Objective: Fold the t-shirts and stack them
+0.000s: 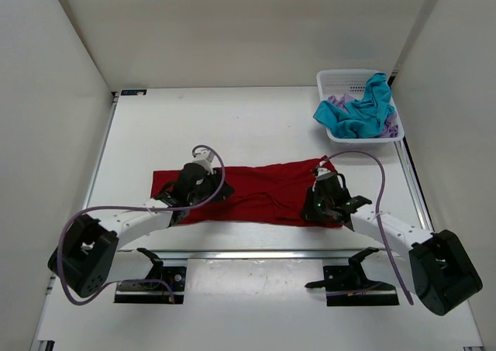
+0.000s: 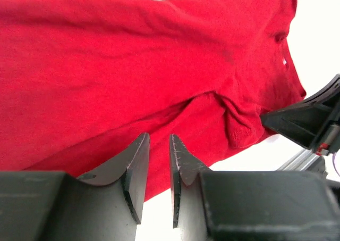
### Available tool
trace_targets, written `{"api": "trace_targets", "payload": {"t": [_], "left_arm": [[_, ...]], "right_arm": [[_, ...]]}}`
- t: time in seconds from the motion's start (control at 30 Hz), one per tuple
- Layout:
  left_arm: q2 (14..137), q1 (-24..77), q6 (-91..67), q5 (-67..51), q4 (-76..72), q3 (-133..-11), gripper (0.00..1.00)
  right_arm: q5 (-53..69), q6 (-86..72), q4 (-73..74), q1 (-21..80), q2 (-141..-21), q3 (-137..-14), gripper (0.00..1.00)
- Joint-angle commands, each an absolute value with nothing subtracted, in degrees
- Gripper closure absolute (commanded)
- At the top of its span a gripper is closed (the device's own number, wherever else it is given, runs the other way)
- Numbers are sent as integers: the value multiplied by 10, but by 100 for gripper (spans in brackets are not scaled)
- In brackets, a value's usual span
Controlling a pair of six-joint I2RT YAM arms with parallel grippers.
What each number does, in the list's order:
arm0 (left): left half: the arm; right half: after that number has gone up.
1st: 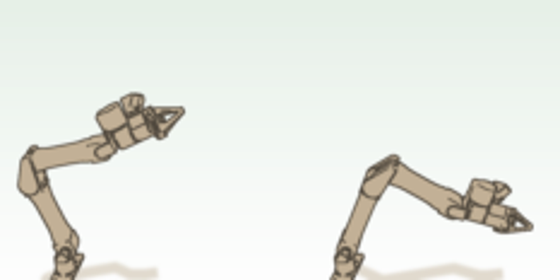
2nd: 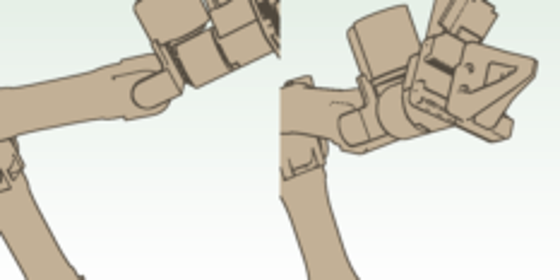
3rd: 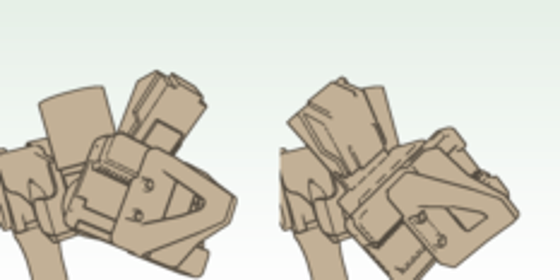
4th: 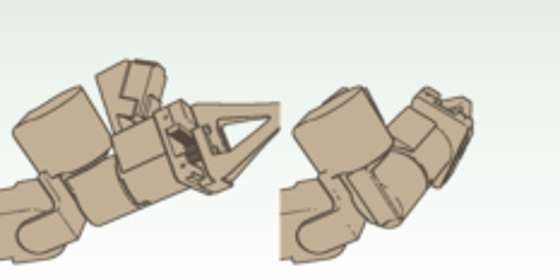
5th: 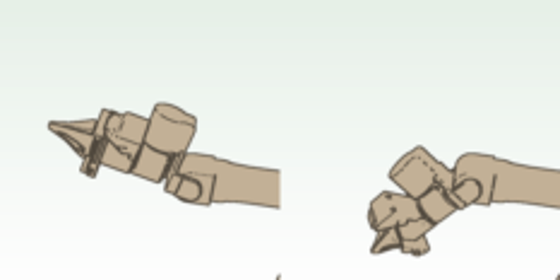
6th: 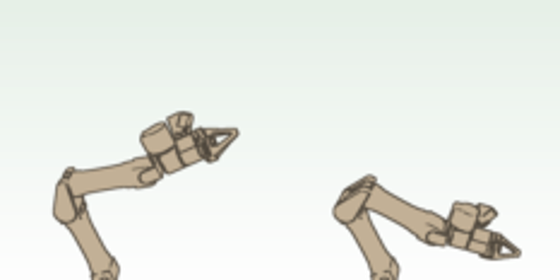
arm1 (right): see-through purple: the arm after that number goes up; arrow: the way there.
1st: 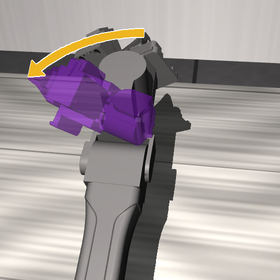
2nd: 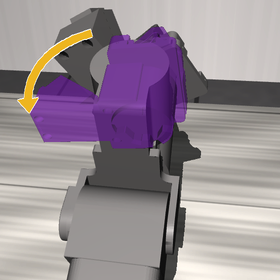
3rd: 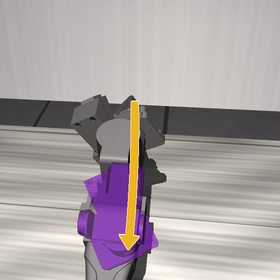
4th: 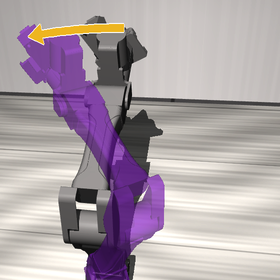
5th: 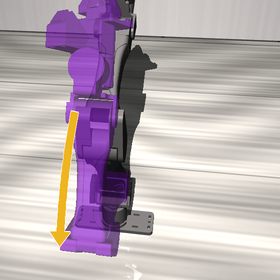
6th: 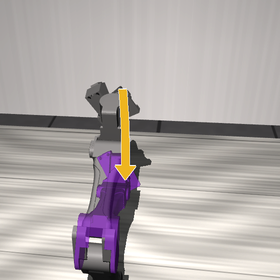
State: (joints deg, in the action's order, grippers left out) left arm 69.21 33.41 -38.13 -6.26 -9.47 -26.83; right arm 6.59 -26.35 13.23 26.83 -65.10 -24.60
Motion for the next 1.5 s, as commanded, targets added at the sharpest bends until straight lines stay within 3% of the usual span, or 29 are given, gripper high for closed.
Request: {"api": "trace_targets", "payload": {"t": [0.0, 0.1, 0.23, 0.43, 0.93, 1.17, 1.33, 1.47], "left_arm": [[722, 369, -373, -77, -111, -305, 68], [752, 413, -371, -66, -111, -324, 68], [772, 492, -391, -56, -128, -351, 67], [865, 571, -433, -41, -166, -391, 64], [954, 589, -480, -4, -200, -417, 49], [966, 585, -496, -1, -214, -405, 61], [964, 594, -498, -1, -214, -417, 89], [946, 594, -503, -2, -209, -413, 100]], "right_arm": [[96, -286, 110, 292, -642, -221, 100], [105, -273, 123, 287, -602, -235, 99], [88, -267, 135, 272, -527, -252, 87], [111, -266, 105, 173, -529, -239, 78], [159, -272, 69, 140, -519, -209, 79], [164, -274, 70, 128, -497, -207, 78], [155, -278, 65, 127, -513, -197, 78], [148, -295, 54, 124, -518, -165, 79]]}}
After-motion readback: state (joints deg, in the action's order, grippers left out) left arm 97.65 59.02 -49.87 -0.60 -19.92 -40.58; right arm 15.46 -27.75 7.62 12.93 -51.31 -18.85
